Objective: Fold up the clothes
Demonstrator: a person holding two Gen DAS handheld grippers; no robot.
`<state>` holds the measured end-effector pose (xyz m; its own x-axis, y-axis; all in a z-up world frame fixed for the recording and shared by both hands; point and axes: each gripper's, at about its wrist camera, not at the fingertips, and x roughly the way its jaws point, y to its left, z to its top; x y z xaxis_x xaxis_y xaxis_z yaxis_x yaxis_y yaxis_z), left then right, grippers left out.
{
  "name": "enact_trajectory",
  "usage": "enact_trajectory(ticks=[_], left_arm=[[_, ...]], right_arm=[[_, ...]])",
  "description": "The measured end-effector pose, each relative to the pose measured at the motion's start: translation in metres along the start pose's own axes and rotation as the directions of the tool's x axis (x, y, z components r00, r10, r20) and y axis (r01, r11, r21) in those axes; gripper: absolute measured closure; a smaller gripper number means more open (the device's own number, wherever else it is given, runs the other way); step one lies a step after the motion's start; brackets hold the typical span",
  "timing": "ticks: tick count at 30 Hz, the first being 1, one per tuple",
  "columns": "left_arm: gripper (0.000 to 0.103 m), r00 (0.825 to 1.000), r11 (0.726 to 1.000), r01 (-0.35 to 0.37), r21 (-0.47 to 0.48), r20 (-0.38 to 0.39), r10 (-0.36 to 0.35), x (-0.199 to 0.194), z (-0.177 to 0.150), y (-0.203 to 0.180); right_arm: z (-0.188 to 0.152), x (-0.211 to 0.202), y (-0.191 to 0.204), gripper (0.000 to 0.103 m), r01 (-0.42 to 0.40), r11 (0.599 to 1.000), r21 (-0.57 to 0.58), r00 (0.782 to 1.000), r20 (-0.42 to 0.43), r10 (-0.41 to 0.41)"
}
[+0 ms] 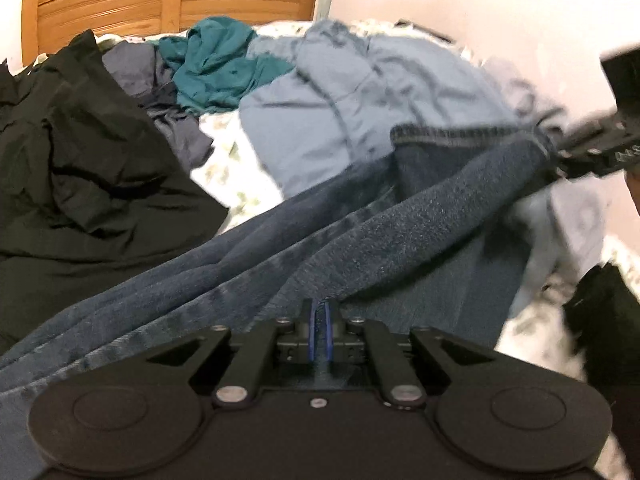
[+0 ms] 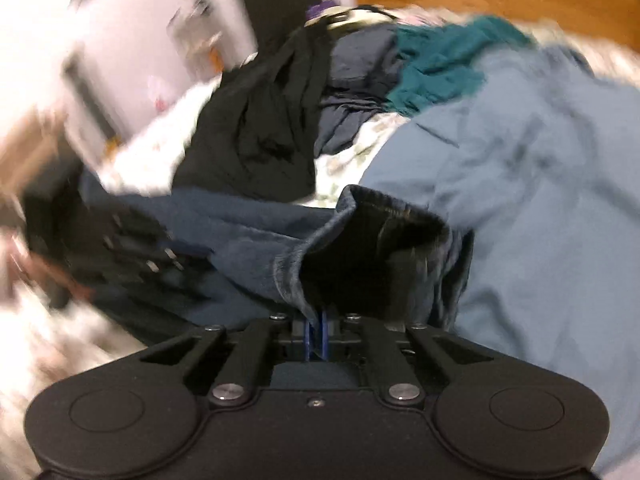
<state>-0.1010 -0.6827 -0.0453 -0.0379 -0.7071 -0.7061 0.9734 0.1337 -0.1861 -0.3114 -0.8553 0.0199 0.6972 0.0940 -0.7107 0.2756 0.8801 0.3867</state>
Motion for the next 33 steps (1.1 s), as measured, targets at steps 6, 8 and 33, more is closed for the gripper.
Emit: enact_trajectory(ticks=[6,8,33], left_arm=[[0.098,0.999,0.996,0.041,0.079,0.004,-0.041,-0.003,0.002,-0.017],[0.098,1.0,0.994,0.022,0.11,0.008,-0.023,0.004,0.002,-0.022],[0.055,0.976,0.696,-0.063,-0.716,0.103,0.194,-0.134,-0.116,0.039]], right_arm=[[-0.039,-0.021,-0.012,0.099,0.003,0.991,0.136,0.996,-0.085,0.009],[-0.038,-0.018,-0.033,0.099,0.043,0.984,0.174,0.998,-0.057,-0.034],[-0.102,-0.013,-0.015,0.035,-0.034,0.7,0.713,0.919,0.297,-0.258]])
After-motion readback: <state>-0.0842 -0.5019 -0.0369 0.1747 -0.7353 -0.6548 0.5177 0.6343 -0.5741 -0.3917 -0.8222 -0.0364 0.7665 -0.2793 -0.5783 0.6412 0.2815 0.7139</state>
